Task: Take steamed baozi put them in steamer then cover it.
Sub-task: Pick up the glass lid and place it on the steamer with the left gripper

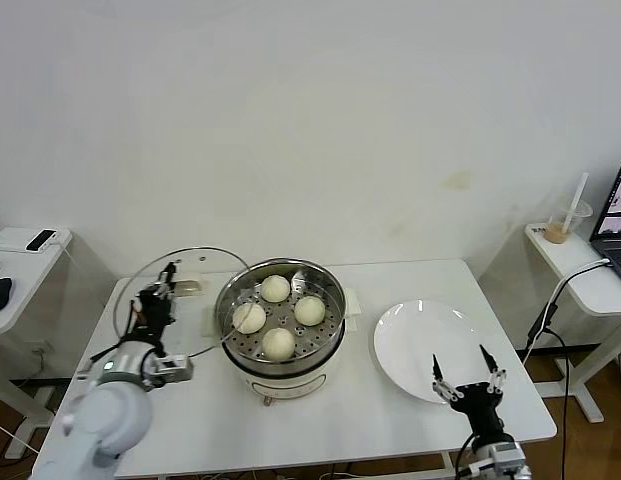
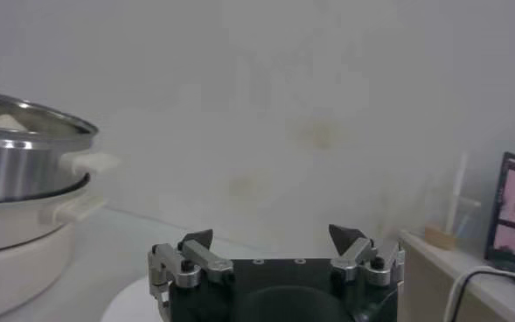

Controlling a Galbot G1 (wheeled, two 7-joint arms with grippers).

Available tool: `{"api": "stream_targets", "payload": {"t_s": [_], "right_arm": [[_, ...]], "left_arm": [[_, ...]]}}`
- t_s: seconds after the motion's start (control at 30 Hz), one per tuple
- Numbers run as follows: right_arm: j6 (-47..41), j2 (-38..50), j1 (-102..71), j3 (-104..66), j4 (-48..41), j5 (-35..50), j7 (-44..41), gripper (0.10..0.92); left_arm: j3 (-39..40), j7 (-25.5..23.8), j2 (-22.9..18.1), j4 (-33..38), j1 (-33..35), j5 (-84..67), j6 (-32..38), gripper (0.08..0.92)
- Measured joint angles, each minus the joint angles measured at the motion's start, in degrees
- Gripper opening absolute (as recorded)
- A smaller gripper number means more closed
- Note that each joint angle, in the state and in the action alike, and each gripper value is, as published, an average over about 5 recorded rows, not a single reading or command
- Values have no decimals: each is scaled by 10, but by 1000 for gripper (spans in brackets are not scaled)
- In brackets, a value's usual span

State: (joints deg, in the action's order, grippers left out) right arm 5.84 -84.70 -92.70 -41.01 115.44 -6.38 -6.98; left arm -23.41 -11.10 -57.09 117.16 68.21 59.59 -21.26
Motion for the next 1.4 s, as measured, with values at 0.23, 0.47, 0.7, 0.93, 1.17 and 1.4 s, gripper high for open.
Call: {"api": "stream_targets", "payload": {"t_s": [0.23, 0.47, 0.7, 0.93, 1.17, 1.4], "right_arm": [[3, -9, 10, 19, -20, -20, 1, 823], [3, -12, 16, 31, -30, -31, 0, 823], [3, -14, 19, 39, -36, -37, -1, 823], [3, -16, 19, 41, -39, -42, -2, 823], [3, -17, 20, 43, -40, -44, -2, 823], [3, -18, 19, 45, -41, -45, -3, 823]], "left_arm": [[61, -17, -45, -23, -47, 46, -14, 145], [108, -30, -95, -52, -85, 95, -19, 145], [138, -43, -139, -74, -101, 134, -23, 145], [160, -49, -172, -91, -116, 163, -23, 145], [169, -50, -192, -106, -121, 181, -20, 145], [171, -50, -200, -116, -118, 195, -15, 145]]}}
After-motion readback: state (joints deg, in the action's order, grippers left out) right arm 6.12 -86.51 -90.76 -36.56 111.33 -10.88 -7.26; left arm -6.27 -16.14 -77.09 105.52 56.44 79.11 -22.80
